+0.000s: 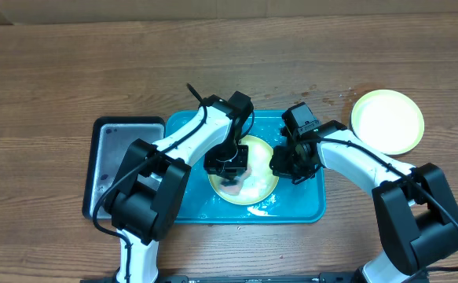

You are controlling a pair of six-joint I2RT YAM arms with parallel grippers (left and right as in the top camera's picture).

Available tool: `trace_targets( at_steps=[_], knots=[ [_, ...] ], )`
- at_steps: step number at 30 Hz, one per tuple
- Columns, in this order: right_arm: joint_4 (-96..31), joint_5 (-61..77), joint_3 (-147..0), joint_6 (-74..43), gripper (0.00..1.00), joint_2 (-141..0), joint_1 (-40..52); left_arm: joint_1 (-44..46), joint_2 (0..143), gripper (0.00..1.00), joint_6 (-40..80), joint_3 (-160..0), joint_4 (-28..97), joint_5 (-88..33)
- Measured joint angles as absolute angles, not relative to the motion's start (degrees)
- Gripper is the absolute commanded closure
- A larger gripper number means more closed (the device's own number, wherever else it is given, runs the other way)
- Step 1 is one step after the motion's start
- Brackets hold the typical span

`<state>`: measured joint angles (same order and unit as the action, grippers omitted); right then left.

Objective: Clean dirty plates on tray and stack at the side
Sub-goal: 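Scrub the second yellow plate with the sponge while the right gripper holds it, then return the sponge with the left gripper over the black tray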

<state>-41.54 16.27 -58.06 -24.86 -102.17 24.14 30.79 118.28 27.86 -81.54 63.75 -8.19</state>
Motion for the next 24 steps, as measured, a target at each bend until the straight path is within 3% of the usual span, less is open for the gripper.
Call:
trace_targets(
  at_steps=[11,17,24],
  knots=[
    [-41.1,17.6,-58.1,-25.5,0.96,-102.2,24.5,31.0,119.3,0.96,34.1,-87.0,68.2,8.3],
    [-41.4,16.7,-58.1,-25.6,0.96,-102.2,24.0,30.8,120.2,0.96,31.4,-98.3,72.2,5.4],
    [-41.4,16.3,-58.1,-24.1,0.96,-102.2,24.0,30.0,120.2,0.96,31.0,-109.5,85.8,2.5]
  ],
)
